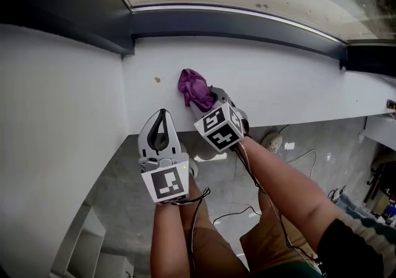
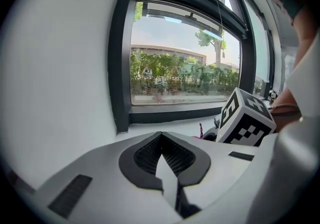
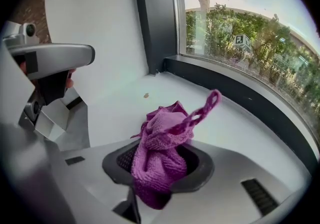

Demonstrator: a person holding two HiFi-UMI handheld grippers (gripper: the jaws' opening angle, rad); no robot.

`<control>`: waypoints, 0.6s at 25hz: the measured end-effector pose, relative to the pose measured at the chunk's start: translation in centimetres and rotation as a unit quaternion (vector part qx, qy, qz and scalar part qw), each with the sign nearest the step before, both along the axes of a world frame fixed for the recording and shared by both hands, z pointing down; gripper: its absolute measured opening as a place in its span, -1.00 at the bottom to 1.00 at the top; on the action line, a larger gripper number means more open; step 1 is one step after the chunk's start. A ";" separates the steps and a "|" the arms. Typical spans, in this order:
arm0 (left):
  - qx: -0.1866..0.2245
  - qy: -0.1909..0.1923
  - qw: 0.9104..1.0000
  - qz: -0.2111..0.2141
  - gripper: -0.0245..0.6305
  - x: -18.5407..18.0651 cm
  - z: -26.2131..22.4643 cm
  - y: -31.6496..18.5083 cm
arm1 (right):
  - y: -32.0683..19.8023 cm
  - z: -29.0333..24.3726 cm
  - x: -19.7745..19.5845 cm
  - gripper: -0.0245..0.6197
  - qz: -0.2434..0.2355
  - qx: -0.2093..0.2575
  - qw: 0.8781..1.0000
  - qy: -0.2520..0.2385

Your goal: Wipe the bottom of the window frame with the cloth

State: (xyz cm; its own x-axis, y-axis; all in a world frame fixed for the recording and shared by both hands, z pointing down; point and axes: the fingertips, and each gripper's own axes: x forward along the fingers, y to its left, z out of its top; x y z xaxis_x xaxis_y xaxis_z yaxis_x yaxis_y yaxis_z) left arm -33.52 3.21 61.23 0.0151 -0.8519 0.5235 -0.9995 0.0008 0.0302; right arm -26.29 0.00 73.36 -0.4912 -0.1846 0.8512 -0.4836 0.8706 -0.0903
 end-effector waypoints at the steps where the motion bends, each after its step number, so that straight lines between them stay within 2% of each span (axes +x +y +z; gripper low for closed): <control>1: 0.000 -0.001 1.000 -0.001 -0.92 -0.4 0.0 0.1 | 0.1 0.0 -0.5 -0.48 -0.002 0.000 1.000 -0.001; 15: 0.005 -0.001 1.000 -0.012 -0.92 -3.2 -0.9 1.1 | 1.4 -0.2 -5.4 -0.48 -0.029 -0.008 0.999 -0.013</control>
State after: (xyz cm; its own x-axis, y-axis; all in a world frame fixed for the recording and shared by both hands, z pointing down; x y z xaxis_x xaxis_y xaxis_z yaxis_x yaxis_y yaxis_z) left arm -36.76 4.26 60.33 -0.0051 -0.8573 0.5148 -0.9993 0.0235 0.0293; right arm -31.66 1.45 73.20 -0.5236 -0.1413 0.8401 -0.4287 0.8959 -0.1166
